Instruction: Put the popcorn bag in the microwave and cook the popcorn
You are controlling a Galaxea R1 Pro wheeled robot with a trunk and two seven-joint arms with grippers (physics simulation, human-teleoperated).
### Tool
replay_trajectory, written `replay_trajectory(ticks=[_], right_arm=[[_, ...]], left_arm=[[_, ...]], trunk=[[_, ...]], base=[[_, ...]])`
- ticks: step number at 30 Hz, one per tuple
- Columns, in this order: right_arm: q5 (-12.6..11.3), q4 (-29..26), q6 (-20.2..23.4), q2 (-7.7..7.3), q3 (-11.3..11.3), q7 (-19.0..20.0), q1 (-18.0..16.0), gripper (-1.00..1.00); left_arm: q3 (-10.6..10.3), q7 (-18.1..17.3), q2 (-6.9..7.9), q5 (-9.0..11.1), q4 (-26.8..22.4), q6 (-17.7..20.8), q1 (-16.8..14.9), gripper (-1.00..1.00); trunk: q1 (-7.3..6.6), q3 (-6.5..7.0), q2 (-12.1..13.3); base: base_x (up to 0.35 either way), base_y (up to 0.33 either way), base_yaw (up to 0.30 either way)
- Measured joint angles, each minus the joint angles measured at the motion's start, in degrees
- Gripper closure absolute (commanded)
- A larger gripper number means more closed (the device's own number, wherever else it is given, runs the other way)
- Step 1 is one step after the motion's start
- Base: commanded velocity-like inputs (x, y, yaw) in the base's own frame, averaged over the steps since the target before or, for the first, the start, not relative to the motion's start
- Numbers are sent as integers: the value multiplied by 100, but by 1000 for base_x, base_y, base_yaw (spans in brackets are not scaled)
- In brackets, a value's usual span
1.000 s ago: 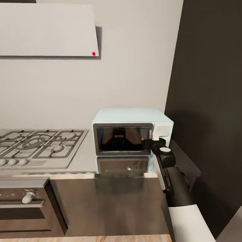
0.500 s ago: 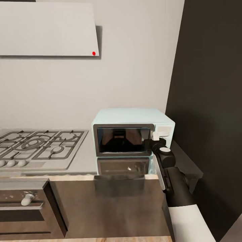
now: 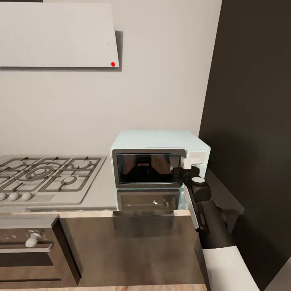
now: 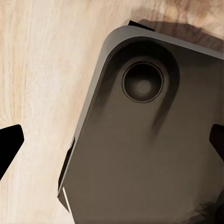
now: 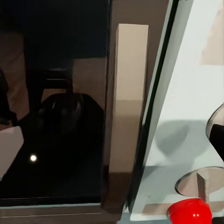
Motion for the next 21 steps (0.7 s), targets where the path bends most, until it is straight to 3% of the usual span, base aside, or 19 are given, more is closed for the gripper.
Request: replay_trajectory(ticks=[1, 2, 6, 7, 9, 21], right_arm=[[-5, 3, 0, 0, 0, 2, 0, -100], [-8, 1, -1, 0, 4, 4, 0, 100], [-21, 7, 1, 0, 9, -3, 0, 100], [163, 19, 24, -2, 3, -1, -2, 100], [293, 25, 32, -3, 0, -13, -3, 100], [316, 45, 7, -2, -2, -62, -2, 100]], left_arm=[[0, 0, 0, 0, 0, 0, 0, -100], [0, 0, 0, 0, 0, 0, 0, -100], [0, 0, 0, 0, 0, 0, 0, -100], [1, 0, 0, 0, -1, 0, 1, -100], [2, 0, 0, 0, -2, 1, 2, -100], [2, 0, 0, 0, -2, 1, 2, -100]], trunk=[[0, 0, 0], [0, 0, 0], [0, 0, 0], [0, 1, 0], [-1, 1, -1], [0, 1, 0]], base=[[0, 0, 0], [0, 0, 0], [0, 0, 0], [0, 0, 0], [0, 0, 0], [0, 0, 0]])
